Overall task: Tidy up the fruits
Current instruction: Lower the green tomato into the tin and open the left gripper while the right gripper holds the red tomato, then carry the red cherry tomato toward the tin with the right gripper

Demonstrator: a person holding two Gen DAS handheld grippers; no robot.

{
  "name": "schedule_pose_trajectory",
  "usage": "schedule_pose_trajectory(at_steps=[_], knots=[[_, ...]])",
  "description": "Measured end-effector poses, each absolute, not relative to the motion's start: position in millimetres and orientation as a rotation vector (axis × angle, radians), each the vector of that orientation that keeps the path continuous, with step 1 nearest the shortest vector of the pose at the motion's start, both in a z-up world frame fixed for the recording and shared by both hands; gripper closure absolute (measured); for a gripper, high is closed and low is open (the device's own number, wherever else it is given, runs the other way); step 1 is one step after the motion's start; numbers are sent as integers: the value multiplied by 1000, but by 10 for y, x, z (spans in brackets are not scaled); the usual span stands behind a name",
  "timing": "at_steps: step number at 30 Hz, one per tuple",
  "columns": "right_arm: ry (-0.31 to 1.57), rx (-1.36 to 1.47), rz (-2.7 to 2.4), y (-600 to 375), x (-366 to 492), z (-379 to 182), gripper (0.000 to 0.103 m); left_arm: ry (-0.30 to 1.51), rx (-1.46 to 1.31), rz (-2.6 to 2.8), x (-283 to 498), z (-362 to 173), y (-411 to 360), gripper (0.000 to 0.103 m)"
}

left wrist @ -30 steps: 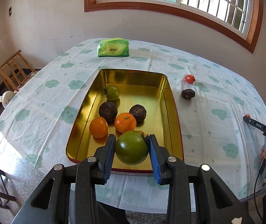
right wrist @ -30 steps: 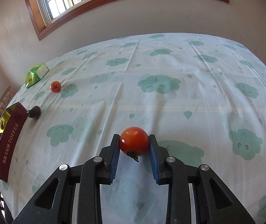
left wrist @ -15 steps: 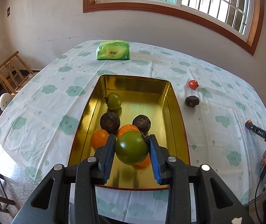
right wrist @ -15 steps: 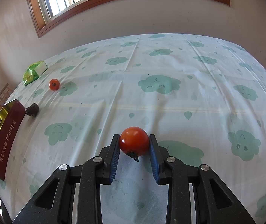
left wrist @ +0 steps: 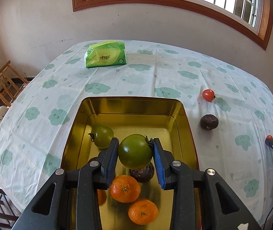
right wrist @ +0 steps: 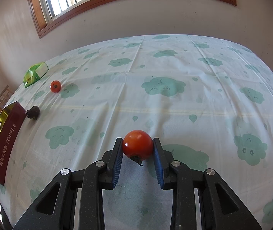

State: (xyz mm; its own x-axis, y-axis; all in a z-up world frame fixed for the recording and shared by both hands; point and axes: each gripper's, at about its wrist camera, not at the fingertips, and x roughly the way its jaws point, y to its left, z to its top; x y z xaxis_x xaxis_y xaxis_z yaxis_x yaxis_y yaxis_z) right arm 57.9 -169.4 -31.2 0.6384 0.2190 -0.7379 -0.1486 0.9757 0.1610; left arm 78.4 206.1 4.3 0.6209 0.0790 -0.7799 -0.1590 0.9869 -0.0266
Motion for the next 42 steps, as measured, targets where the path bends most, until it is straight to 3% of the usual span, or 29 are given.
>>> schedule_pose_trajectory(at_steps=[14,25,27,29,42], knots=[[854,88,210,-1691,580,-313,71,965,-24,168,1277,-138,2038,71],[854,87,210,-1688,581,-312,71,926,17,207,1185,-56,2016,69],[854,87,210,-1690,581,-311,71,913,14,200,1103,-7,1980,65],[854,87,210,-1689,581,-312,71,890,26,210,1000,49,1920,49],[854,86,210,-1685,581,-312,71,777,37,241,259,352,1516,34]])
